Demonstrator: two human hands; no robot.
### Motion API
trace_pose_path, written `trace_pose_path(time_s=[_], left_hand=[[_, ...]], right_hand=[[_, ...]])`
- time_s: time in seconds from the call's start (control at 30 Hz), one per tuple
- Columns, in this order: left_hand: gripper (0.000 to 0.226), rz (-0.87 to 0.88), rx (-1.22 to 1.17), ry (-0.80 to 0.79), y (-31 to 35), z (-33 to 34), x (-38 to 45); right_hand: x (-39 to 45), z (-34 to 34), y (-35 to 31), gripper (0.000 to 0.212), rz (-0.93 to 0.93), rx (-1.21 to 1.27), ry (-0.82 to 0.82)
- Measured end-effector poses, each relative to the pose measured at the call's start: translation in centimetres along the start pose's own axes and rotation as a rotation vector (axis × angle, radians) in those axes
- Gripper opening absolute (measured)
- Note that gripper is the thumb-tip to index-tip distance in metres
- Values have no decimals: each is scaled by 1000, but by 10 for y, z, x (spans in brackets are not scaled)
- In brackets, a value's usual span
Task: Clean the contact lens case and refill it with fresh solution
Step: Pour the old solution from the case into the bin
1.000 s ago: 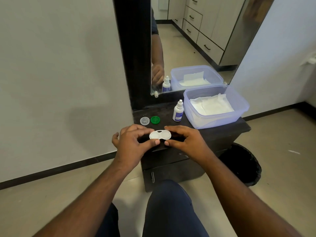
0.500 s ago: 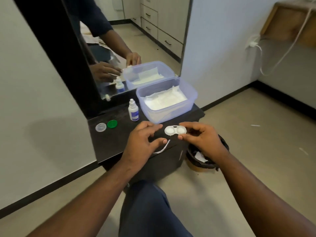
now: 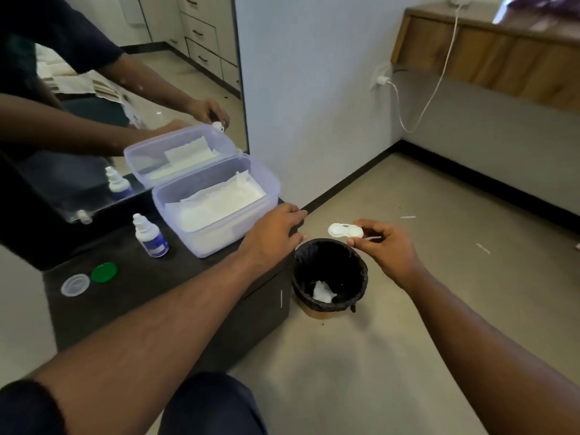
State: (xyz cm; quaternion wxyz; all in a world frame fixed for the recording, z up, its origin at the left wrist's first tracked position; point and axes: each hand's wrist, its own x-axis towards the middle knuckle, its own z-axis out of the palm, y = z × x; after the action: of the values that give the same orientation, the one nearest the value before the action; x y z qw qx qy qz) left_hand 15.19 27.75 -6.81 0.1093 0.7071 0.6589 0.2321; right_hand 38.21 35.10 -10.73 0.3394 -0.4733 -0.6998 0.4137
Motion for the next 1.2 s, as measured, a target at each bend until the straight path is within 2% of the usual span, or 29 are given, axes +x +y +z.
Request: trace_pose_path(time_s=[0.17, 0.4, 0.6, 0.9, 1.03, 1.2], left_hand=[[32, 12, 53, 72, -7, 15, 10], [29, -4, 32, 132, -8, 21, 12], [25, -14, 8, 144, -11, 22, 14], [27, -13, 15, 139, -10, 20, 14], [26, -14, 15, 141, -10, 19, 14], [25, -18, 15, 140, -9, 19, 14]], right_hand=[[16, -1, 31, 22, 29, -48, 20], [35, 3, 61, 13, 65, -162, 51], [56, 4, 67, 26, 64, -355, 90], [72, 9, 63, 39, -41, -659, -49], [78, 11, 60, 37, -65, -696, -88], [85, 13, 51, 33, -188, -848, -175]])
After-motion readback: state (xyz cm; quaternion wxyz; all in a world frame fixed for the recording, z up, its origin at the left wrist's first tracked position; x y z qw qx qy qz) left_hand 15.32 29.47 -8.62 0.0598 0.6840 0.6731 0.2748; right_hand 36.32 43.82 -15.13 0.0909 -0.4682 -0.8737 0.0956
